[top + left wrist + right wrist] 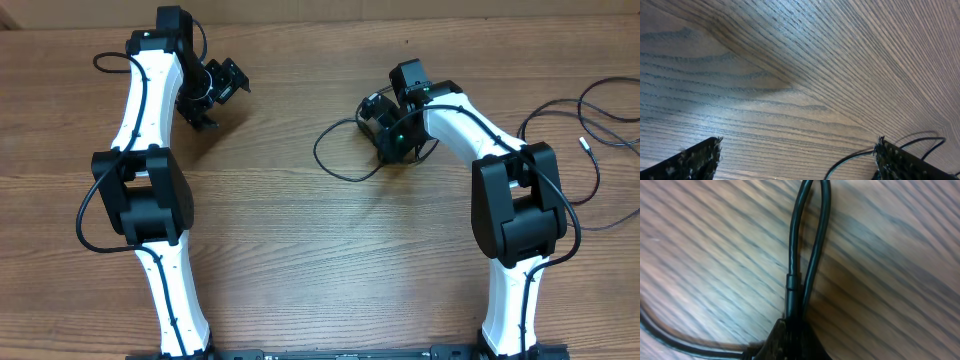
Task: Untangle cables
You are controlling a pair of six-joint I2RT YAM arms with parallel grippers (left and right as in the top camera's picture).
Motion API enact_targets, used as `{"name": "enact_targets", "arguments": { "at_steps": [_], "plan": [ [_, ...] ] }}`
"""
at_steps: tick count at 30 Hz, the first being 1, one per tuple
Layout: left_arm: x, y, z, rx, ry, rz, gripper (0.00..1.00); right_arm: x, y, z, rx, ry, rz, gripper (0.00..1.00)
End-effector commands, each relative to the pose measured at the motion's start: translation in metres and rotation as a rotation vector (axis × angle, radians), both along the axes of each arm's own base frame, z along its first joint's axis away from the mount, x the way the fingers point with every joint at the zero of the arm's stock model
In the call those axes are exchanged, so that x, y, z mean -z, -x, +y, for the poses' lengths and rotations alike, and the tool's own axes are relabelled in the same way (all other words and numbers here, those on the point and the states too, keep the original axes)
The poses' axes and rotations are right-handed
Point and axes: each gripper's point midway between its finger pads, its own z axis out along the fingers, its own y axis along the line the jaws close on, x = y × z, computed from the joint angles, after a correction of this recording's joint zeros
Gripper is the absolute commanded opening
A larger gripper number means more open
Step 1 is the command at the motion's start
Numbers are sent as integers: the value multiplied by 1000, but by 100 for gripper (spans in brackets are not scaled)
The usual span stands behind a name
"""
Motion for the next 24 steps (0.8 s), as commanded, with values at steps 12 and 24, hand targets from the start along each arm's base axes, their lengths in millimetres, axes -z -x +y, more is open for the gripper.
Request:
{"name": "enact_targets", "arguments": {
  "at_steps": [12, 24],
  "plan": [
    [-2, 1, 0, 22, -8, -8, 99, -177, -89, -118, 477, 208, -532, 4],
    [-2, 1, 0, 22, -8, -8, 100, -131, -62, -125, 599, -218, -175, 43]
  ]
}}
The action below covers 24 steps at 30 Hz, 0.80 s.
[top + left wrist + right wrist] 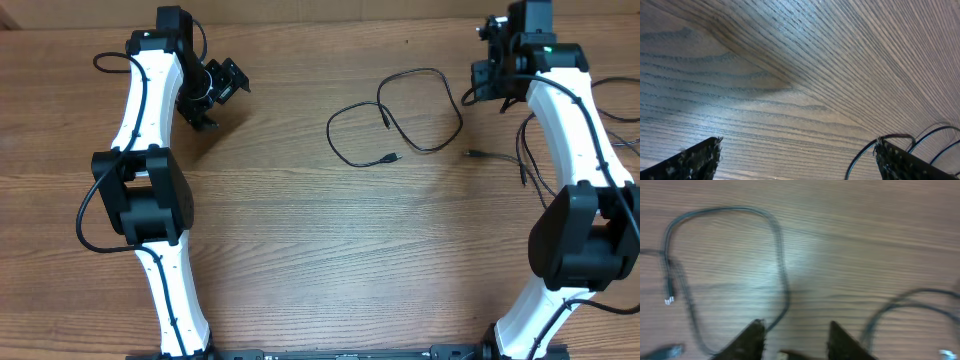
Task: Untangle cables
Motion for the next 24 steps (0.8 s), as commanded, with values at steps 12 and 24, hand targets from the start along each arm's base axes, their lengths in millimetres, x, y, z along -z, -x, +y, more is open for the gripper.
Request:
{"name": "enact_targets", "arguments": {
  "at_steps": [12, 24],
  "plan": [
    [-2, 1, 0, 21, -8, -8, 100, 72, 44, 100, -490, -139, 208, 57],
    [-2, 1, 0, 21, -8, -8, 99, 126, 59, 94, -510, -35, 307, 49]
  ]
}}
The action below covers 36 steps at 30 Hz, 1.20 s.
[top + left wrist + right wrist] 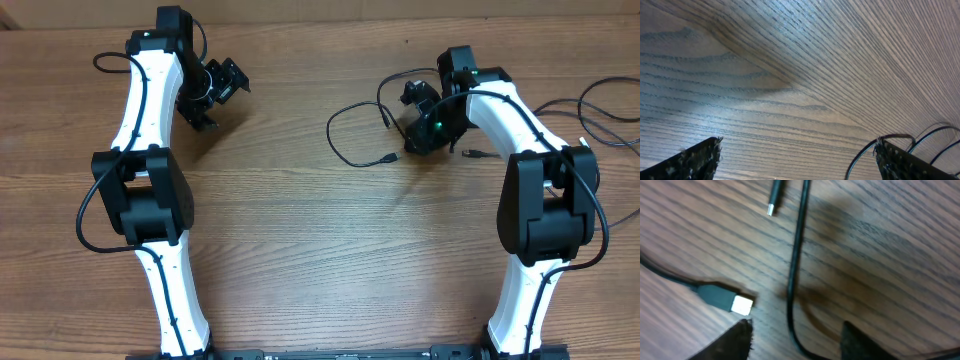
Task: Untangle cables
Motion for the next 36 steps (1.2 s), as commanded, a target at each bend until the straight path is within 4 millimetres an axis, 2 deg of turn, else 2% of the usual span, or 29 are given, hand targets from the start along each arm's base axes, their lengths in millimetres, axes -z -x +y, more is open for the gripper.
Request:
{"name": "enact_targets", "arguments": {
  "at_steps": [1, 4, 6, 8, 11, 12, 13, 14, 19, 23, 27, 30, 36],
  "plan": [
    [-2, 1, 0, 21, -8, -8, 100, 10, 1, -6, -9, 23, -1, 46],
    [-2, 1, 0, 21, -8, -8, 100, 14, 0, -6, -9, 22, -10, 41],
    [-2, 1, 0, 21, -8, -8, 100, 17, 0, -6, -9, 20, -13, 31],
    [-2, 1, 0, 21, -8, -8, 100, 20, 2, -6, -9, 20, -10, 30],
    [-2, 1, 0, 21, -8, -8, 99, 20, 3, -6, -9, 21, -9, 34],
    [-2, 1, 0, 21, -8, -8, 100, 20, 1, -6, -9, 19, -15, 31],
    [-2, 1, 0, 21, -8, -8, 100, 20, -1, -5, -10, 16, -24, 10],
    [-2, 1, 0, 21, -8, -8, 100, 19, -3, -5, -9, 14, -33, 4],
    [-2, 1, 0, 21, -8, -8, 99, 9, -14, 8, -22, -56, -71, 4],
    [-2, 1, 0, 21, -8, -8, 99, -11, -17, 38, -51, -237, -76, 4],
    [-2, 1, 0, 21, -8, -8, 99, -30, -7, 70, -93, -454, -47, 4],
    [-2, 1, 0, 22, -8, -8, 100, -38, -3, 79, -105, -524, -35, 4],
    [-2, 1, 0, 21, -8, -8, 100, -38, -1, 83, -114, -530, -28, 4]
  ]
}}
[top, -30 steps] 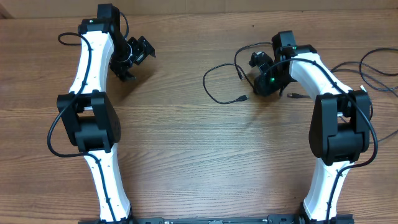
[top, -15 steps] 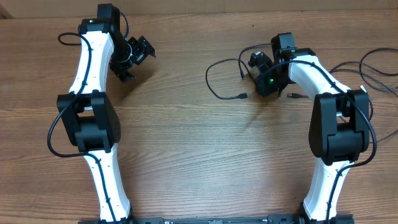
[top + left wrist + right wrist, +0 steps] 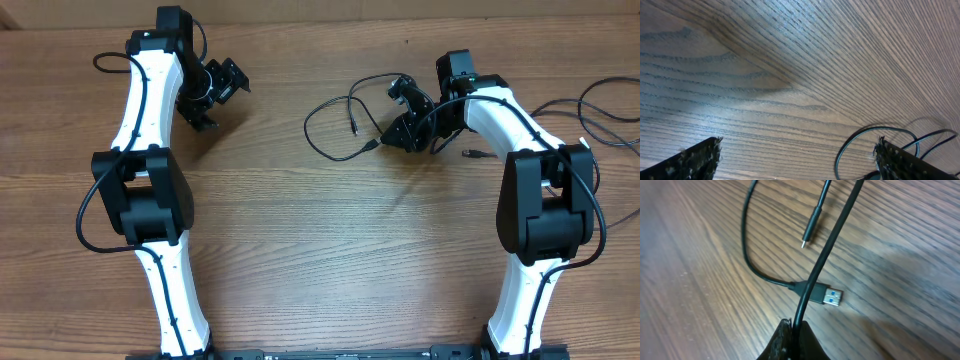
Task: Untangle cables
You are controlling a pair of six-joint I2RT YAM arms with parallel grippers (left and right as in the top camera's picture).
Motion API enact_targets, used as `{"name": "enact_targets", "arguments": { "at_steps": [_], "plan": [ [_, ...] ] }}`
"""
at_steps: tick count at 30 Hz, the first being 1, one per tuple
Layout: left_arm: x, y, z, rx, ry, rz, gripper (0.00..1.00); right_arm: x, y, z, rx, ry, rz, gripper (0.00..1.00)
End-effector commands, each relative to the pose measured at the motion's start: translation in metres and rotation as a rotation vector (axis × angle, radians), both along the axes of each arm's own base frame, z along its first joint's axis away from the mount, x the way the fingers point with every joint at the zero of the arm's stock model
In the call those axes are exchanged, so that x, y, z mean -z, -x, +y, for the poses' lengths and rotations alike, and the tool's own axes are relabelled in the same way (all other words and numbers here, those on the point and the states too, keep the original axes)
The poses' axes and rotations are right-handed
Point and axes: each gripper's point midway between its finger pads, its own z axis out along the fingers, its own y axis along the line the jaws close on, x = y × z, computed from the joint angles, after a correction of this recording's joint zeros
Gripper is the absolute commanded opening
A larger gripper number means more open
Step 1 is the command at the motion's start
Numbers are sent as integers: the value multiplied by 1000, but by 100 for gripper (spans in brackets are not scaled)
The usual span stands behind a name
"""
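Note:
A thin black cable [image 3: 330, 108] lies in a loop on the wooden table at the back middle. Its USB plug [image 3: 827, 296] and its small plug [image 3: 810, 232] rest on the wood. My right gripper [image 3: 405, 128] is shut on a strand of this cable [image 3: 812, 280], just right of the loop. In the right wrist view the strand runs up from between the closed jaws. My left gripper [image 3: 213, 92] hangs open at the back left, far from the cable. The left wrist view catches the loop [image 3: 860, 137] beside the right fingertip [image 3: 900, 157].
More black cables [image 3: 600, 110] trail off the table's right side, behind my right arm. A loose small connector [image 3: 472, 154] lies just right of the right gripper. Bare wood fills the front half of the table [image 3: 330, 260].
My right gripper was open over the cable next to the USB plug and is now shut on a strand. The loop and its plugs lie further left. The left arm has not moved.
My right gripper was first shut on a bunched cable at the table's middle. Then it stood open at the far back right, with the cable spread in a wide loop. It then stood open over the loop, and now grips it.

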Motion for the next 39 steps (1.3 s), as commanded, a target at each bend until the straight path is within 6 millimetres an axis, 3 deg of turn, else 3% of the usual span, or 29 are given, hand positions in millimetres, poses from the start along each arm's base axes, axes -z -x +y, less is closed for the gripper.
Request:
{"name": "enact_targets", "arguments": {
  "at_steps": [1, 7, 15, 21, 26, 35, 39],
  "plan": [
    [-2, 1, 0, 22, -8, -8, 100, -13, -4, 11, -19, -63, -18, 4],
    [-2, 1, 0, 22, -8, -8, 100, -14, -3, 24, -8, -70, 1, 4],
    [-2, 1, 0, 22, -8, -8, 100, -16, -3, 58, 1, -79, 4, 4],
    [-2, 1, 0, 22, -8, -8, 100, -1, -15, 67, 139, 71, -2, 4],
    [-2, 1, 0, 22, -8, -8, 99, 7, -14, 78, 131, 183, -64, 4],
    [-2, 1, 0, 22, -8, -8, 100, 16, -21, 66, 198, 353, -130, 4],
    [-2, 1, 0, 22, -8, -8, 99, 20, -32, 37, 284, 492, -175, 4]
  ]
}}
